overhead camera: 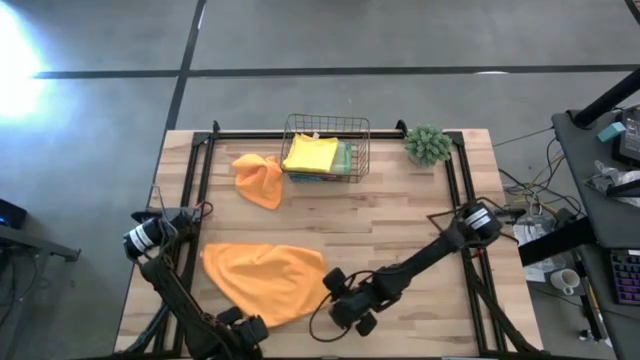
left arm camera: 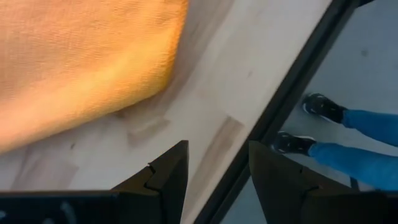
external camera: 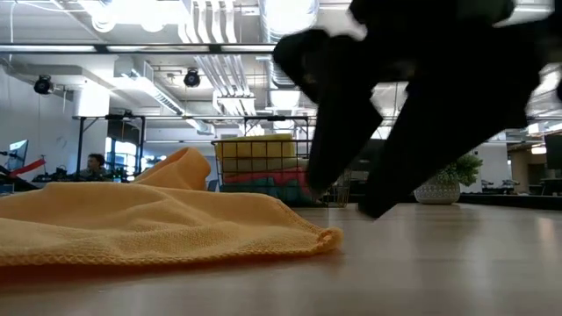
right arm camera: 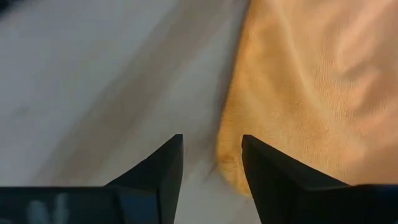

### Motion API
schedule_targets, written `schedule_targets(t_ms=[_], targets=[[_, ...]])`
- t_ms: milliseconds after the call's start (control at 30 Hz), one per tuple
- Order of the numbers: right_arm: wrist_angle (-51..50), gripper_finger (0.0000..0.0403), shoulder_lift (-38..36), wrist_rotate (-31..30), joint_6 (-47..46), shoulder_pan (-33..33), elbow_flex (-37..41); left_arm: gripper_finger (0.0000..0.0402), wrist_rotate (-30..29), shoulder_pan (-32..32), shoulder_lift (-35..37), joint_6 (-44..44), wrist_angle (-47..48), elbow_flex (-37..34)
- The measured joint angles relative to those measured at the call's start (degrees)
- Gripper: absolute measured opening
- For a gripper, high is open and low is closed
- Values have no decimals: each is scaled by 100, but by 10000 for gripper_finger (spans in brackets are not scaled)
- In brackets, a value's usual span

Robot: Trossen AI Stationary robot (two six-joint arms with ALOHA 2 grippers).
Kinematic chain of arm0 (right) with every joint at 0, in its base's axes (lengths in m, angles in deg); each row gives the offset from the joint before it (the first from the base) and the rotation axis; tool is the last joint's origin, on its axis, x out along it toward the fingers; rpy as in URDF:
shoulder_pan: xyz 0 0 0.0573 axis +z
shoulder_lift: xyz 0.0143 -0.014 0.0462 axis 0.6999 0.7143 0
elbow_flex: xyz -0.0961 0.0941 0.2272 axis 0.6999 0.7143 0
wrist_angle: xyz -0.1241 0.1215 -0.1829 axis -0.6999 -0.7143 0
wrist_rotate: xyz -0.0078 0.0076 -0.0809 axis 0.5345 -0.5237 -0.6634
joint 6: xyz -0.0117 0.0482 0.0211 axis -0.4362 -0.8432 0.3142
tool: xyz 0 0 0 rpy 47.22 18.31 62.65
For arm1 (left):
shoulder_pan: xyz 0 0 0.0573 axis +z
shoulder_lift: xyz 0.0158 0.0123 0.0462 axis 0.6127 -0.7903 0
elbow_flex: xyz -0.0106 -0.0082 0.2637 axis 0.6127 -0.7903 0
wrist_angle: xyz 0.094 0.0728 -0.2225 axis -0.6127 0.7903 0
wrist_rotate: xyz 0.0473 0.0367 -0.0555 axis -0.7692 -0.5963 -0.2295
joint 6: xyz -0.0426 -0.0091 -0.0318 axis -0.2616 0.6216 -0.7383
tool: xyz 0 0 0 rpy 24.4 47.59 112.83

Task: Fold microfiber towels
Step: Fold the bottom orange microfiber cloth

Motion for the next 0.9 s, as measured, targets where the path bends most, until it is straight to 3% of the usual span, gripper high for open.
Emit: schedule_targets(t_ms=[233, 667, 900], targets=[[-60, 150, 412, -1, 34, -221, -300, 152, -2, -1, 0, 22, 390, 0], [-252, 144, 434, 338, -155, -762, -305, 152, -26, 27, 0, 323, 526, -122], [-214, 103, 675, 921, -779, -1088, -322, 152, -130, 75, 2, 330, 546, -208]])
